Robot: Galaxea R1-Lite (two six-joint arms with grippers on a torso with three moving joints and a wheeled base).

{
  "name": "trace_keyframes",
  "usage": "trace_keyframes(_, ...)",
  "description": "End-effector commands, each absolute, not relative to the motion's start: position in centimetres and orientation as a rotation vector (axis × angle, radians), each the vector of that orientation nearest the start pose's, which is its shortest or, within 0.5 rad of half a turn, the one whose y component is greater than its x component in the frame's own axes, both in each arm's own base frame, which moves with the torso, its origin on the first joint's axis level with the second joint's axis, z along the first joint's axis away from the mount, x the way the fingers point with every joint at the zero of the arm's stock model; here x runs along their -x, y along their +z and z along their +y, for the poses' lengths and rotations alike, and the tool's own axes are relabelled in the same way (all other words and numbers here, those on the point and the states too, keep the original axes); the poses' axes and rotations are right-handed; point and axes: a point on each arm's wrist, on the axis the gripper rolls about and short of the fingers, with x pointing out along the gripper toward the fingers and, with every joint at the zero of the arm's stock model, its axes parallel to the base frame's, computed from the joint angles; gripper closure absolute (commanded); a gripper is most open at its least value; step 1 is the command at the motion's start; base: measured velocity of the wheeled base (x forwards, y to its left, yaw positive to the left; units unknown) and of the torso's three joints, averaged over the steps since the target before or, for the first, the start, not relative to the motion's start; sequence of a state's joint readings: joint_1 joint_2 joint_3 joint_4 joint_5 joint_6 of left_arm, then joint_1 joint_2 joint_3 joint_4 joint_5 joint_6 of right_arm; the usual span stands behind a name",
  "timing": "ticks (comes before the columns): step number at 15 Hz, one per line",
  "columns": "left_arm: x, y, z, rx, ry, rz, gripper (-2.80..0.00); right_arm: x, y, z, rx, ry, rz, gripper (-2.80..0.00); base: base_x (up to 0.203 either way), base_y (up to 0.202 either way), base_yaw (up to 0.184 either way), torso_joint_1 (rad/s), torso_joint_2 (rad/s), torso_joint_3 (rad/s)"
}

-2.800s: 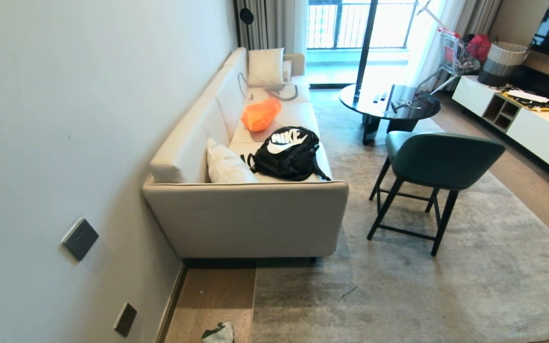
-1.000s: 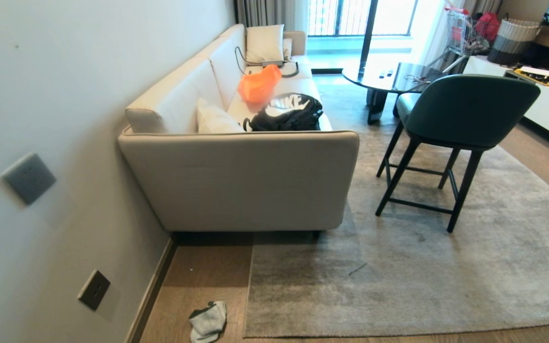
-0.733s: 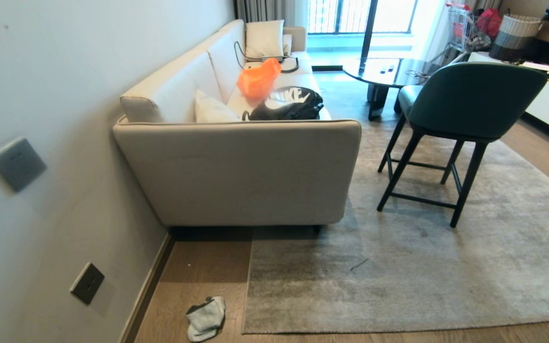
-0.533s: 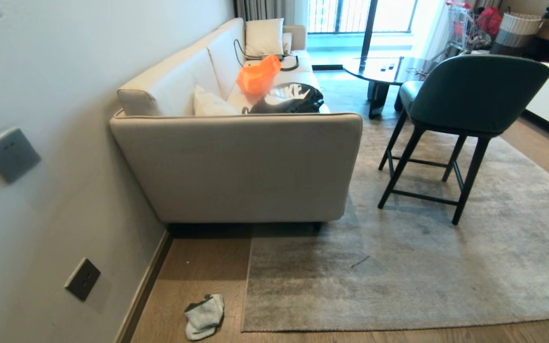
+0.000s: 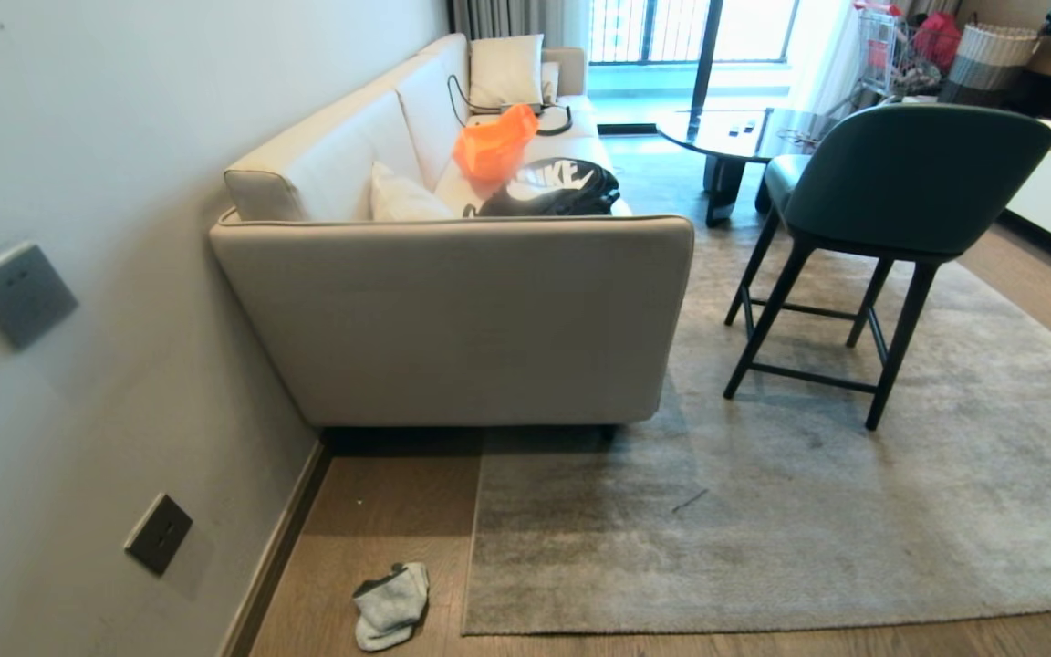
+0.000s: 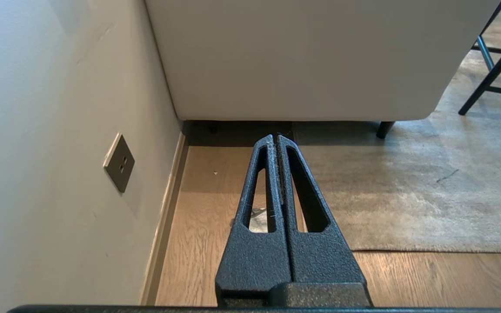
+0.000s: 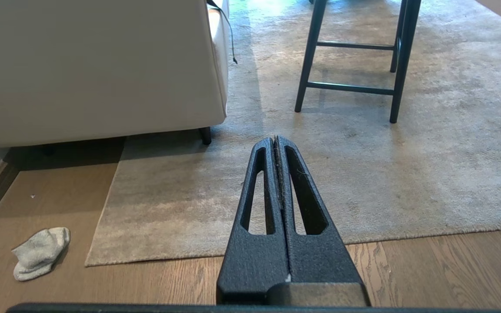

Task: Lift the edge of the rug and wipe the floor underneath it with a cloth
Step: Pick up the rag

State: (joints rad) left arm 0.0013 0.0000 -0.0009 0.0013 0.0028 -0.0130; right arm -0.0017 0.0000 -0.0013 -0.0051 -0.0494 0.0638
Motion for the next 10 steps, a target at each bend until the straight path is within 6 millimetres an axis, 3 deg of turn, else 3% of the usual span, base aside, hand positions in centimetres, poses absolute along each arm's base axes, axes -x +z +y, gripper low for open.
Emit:
trace_keyframes(1, 2.28, 7.53, 0.00, 0.014, 0.005, 0.001, 0.00, 2.27, 7.61, -0.11, -0.065, -0.052, -0.006, 0.00, 0.000, 0.000, 0.000, 0.000, 0.00, 0.000)
trace_keyframes(7, 2.28, 7.54, 0.00, 0.014, 0.005, 0.001, 0.00, 2.28, 7.63, -0.11, -0.064, -0.050, -0.009, 0.00, 0.000, 0.000, 0.000, 0.000, 0.00, 0.000)
trace_keyframes(10, 2.28, 7.55, 0.00, 0.014, 0.005, 0.001, 0.00, 2.28, 7.61, -0.11, -0.065, -0.050, -0.008, 0.00, 0.000, 0.000, 0.000, 0.016, 0.11, 0.124)
